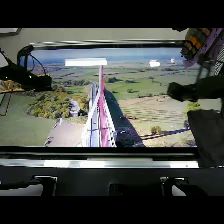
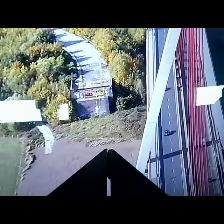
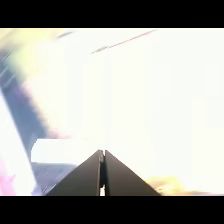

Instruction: Fold the clothes and pants, and hang the long-sleeved shirts on hangers.

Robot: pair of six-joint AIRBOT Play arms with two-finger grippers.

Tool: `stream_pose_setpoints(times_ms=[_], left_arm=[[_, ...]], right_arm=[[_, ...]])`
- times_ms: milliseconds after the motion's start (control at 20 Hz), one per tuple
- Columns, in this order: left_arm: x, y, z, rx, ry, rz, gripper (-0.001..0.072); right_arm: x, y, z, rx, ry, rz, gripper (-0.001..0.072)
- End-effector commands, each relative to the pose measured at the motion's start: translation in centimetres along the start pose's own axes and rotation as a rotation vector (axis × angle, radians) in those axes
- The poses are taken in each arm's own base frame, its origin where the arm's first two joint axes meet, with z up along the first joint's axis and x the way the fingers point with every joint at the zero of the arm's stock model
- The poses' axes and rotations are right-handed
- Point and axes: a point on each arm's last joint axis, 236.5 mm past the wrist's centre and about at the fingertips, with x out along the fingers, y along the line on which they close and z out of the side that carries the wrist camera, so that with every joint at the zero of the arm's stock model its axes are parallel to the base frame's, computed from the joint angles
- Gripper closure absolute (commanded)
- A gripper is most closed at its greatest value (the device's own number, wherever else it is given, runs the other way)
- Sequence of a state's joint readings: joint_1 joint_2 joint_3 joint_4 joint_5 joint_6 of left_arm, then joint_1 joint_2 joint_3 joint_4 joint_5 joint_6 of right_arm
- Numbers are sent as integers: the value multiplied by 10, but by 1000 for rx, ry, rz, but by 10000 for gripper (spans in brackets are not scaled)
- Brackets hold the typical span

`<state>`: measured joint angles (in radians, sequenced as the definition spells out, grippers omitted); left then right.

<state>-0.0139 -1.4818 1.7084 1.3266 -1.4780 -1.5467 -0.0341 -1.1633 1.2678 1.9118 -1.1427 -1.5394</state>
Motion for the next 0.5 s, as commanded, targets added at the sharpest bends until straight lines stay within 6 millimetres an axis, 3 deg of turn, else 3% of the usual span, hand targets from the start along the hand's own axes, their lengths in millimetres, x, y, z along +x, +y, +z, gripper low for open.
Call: stream_pose_setpoints(times_ms=[0,250,450], left_arm=[[0,-9,-11,47,-23,21,693],[-3,-8,-41,43,100,20,691],[-1,-8,-42,41,105,20,691]], right_arm=[[11,63,-36,-177,93,71,674],[11,62,-38,-217,97,58,670],[11,62,-37,-222,93,56,670]])
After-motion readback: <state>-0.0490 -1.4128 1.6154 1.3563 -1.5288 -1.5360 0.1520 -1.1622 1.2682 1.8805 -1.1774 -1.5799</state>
